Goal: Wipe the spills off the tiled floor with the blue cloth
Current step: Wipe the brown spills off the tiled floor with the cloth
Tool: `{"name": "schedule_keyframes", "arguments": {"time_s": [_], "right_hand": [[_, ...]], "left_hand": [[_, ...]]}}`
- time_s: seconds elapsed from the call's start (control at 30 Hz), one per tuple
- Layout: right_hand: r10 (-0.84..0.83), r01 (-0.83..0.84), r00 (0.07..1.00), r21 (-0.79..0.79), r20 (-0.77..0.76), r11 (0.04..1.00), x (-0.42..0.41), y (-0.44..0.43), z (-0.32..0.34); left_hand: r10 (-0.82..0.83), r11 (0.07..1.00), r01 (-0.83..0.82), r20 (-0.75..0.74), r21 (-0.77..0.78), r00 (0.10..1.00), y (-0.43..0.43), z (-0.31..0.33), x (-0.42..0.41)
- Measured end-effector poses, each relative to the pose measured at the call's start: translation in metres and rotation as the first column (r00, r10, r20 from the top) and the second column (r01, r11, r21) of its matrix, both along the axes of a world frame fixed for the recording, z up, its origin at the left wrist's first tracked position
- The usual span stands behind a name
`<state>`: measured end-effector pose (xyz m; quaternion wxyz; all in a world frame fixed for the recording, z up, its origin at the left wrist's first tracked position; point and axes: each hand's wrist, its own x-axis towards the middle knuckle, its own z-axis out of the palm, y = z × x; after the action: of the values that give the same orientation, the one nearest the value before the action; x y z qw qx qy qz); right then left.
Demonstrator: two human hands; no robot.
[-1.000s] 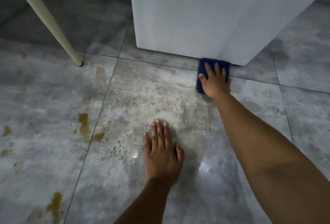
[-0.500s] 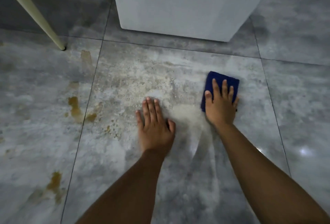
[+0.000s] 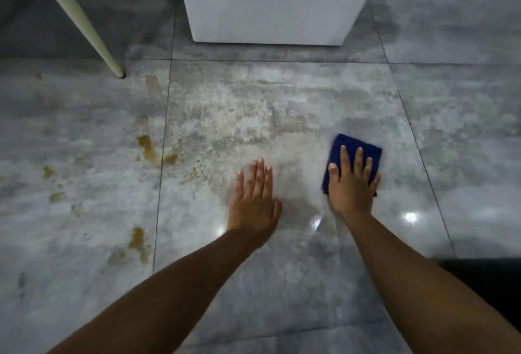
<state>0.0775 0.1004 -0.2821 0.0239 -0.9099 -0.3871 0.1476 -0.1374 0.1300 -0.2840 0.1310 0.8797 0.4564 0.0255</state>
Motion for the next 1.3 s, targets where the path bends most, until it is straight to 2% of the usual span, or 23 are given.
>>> {"name": "schedule_keyframes", "arguments": {"time_s": [0.1, 0.23, 0.33, 0.37, 0.5, 0.57, 0.63, 0.7, 0.8, 0.9, 0.97, 1.03, 1.17, 1.3], "right_hand": [[-0.105, 0.105, 0.994, -0.007, -0.005, 0.994, -0.053, -0.078, 0.003], [0.030, -0.030, 0.999, 0.017, 0.036, 0.999, -0.120, -0.120, -0.006], [0.145, -0.145, 0.988, -0.005, 0.054, 0.989, -0.093, -0.105, -0.008], [0.134, -0.134, 0.990, -0.016, 0.048, 0.991, -0.082, -0.105, -0.008], [-0.174, 0.173, 0.983, 0.018, 0.063, 0.985, -0.089, -0.153, -0.008], [-0.231, 0.230, 0.972, 0.026, 0.053, 0.973, -0.132, -0.195, -0.007], [-0.165, 0.163, 0.985, 0.044, 0.040, 0.986, -0.186, -0.232, -0.003], [0.022, -0.023, 0.999, 0.025, 0.031, 0.999, -0.228, -0.245, 0.001], [0.272, -0.273, 0.962, 0.018, 0.018, 0.962, -0.240, -0.220, -0.002], [0.280, -0.281, 0.957, 0.000, 0.073, 0.960, -0.205, -0.199, -0.008], [0.165, -0.166, 0.982, 0.006, 0.092, 0.986, -0.184, -0.206, -0.010], [0.127, -0.129, 0.988, 0.011, 0.087, 0.992, -0.192, -0.226, -0.008], [0.383, -0.383, 0.924, 0.023, 0.009, 0.923, -0.263, -0.259, 0.000], [0.557, -0.554, 0.831, 0.106, -0.002, 0.826, -0.275, -0.208, -0.002]], "left_hand": [[-0.121, 0.992, 0.121, 0.002, -0.042, 0.993, -0.045, -0.006, -0.022], [-0.196, 0.980, 0.194, -0.073, -0.039, 0.978, -0.057, -0.016, -0.036], [-0.213, 0.977, 0.210, -0.096, -0.043, 0.972, -0.057, -0.017, -0.033], [-0.217, 0.976, 0.214, -0.091, -0.046, 0.972, -0.057, -0.017, -0.033], [-0.237, 0.971, 0.233, -0.073, -0.061, 0.969, -0.053, -0.015, -0.035], [-0.237, 0.970, 0.231, -0.078, -0.069, 0.968, -0.053, -0.013, -0.037], [-0.239, 0.970, 0.233, -0.101, -0.072, 0.966, -0.052, -0.013, -0.037], [-0.238, 0.968, 0.229, -0.089, -0.103, 0.967, -0.052, -0.015, -0.037], [-0.262, 0.951, 0.267, 0.051, -0.155, 0.964, -0.047, -0.015, -0.043], [-0.333, 0.932, 0.349, 0.153, -0.098, 0.930, -0.035, -0.009, -0.061], [-0.269, 0.958, 0.282, 0.187, -0.047, 0.945, -0.024, -0.001, -0.077], [-0.138, 0.986, 0.154, 0.207, -0.063, 0.969, -0.024, 0.006, -0.101], [-0.026, 0.996, 0.037, 0.135, -0.079, 0.990, -0.073, 0.004, -0.177], [0.189, 0.979, -0.183, 0.065, -0.092, 0.980, -0.129, 0.002, -0.239]]}}
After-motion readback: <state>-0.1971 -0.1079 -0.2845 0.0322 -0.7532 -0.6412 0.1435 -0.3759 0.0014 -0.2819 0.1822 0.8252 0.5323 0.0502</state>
